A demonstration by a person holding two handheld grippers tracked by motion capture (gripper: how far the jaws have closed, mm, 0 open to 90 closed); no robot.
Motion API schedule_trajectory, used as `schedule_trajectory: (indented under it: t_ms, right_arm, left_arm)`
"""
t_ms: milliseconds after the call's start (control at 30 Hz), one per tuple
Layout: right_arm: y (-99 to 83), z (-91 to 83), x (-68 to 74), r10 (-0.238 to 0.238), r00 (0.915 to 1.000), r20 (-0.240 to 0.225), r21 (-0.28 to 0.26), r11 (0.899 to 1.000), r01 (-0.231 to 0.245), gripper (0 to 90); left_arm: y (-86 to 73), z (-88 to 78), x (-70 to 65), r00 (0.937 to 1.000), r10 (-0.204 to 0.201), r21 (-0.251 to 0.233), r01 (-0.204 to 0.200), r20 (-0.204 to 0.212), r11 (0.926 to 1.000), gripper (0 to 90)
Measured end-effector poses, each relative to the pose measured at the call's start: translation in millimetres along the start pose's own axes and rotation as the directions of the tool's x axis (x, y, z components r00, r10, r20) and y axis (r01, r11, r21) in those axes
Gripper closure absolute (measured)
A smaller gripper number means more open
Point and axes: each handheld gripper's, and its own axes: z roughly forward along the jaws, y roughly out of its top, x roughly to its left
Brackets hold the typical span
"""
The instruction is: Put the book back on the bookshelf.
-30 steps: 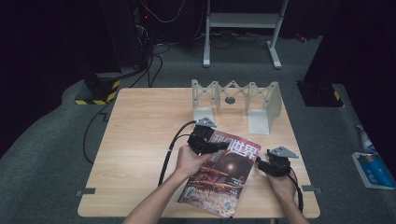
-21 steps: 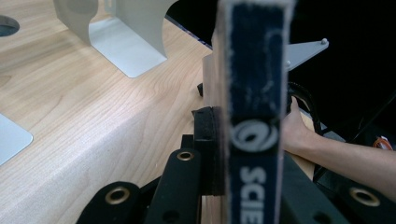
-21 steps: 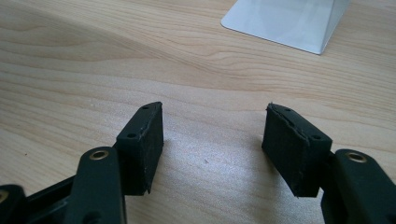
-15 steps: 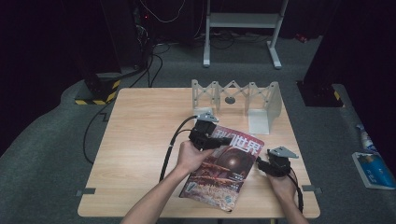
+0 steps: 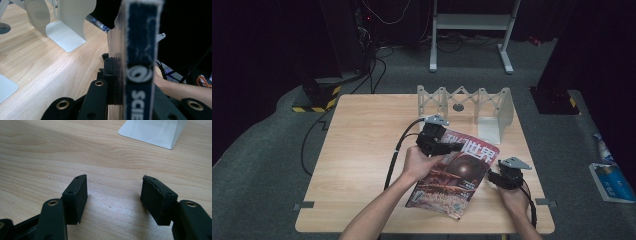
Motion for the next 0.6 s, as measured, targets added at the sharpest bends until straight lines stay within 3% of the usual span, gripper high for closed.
schedule_trajectory:
  t_ms: [267, 600]
  right_arm:
    - [0.1, 0.2, -0.1, 0.0, 1.0, 0.001, -0.001, 1.0, 0.0, 37.9]
    - [0.2, 0.1, -0.1, 0.0, 1.0, 0.002, 0.0, 1.0, 0.0, 37.8]
  left_arm:
    - [8.6, -3.2, 0.5, 0.9999, 0.008, -0.001, -0.008, -0.007, 1.0, 83.5]
    - [23.0, -5.9, -2.6, 0.9986, 0.048, 0.013, -0.048, -0.021, 0.9988, 83.5]
